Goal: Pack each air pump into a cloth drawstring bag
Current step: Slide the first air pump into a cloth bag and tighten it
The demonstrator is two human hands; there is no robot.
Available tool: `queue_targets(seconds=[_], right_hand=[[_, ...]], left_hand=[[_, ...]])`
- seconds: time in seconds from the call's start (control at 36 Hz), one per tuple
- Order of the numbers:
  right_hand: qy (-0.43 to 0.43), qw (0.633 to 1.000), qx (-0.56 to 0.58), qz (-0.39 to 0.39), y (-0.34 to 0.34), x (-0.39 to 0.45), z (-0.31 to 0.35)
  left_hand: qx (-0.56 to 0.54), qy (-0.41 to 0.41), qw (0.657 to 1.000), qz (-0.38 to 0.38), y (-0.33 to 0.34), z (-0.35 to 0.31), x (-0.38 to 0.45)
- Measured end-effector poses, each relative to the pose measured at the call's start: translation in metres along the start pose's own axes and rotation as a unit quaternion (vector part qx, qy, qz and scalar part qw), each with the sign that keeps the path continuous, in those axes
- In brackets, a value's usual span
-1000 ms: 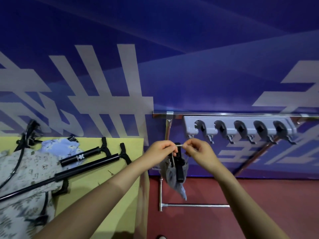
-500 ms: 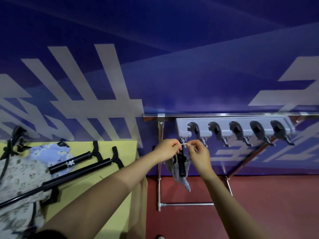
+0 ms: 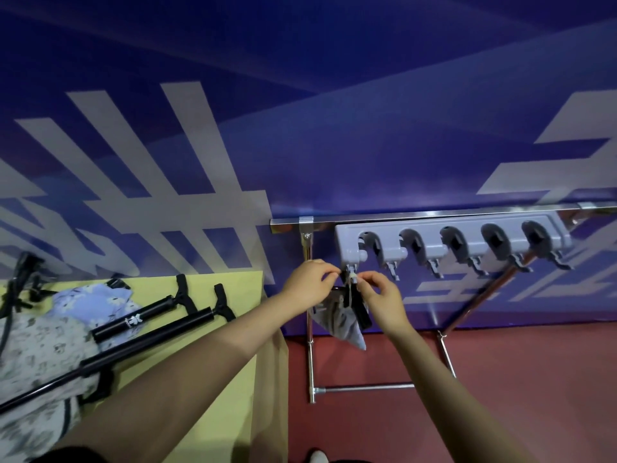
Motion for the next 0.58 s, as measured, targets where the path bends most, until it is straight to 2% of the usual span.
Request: queue_targets(seconds=[0.17, 0.36, 0.42, 0.58], right_hand=[[-0.034, 0.999, -0.015, -0.024, 0.001, -0.018, 0.018], [-0.094, 0.988, 0.030, -0.120, 0.005, -0.049, 0.046], [-0.094, 0.988, 0.060, -0.110, 0.016, -0.058, 0.053], [-0.062, 0.996, 0.065, 0.014, 0.078, -0.073, 0.054]], left_hand=[[-0.030, -0.017, 0.999, -0.027, -0.017, 0.027, -0.019], [-0.092, -0.054, 0.993, -0.044, -0.029, 0.061, -0.048], [-0.127, -0.061, 0.989, -0.049, -0.033, 0.069, -0.060], [-0.198, -0.104, 0.971, -0.080, -0.039, 0.112, -0.105]])
Point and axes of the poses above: each hand's wrist, its own x-axis towards the middle knuckle, its own y-axis out of the palm, z = x × y, the point moved 7 cm from there along x, towards the middle knuckle, and after that the axes turned 8 degrees about x, right-handed, at the moved point
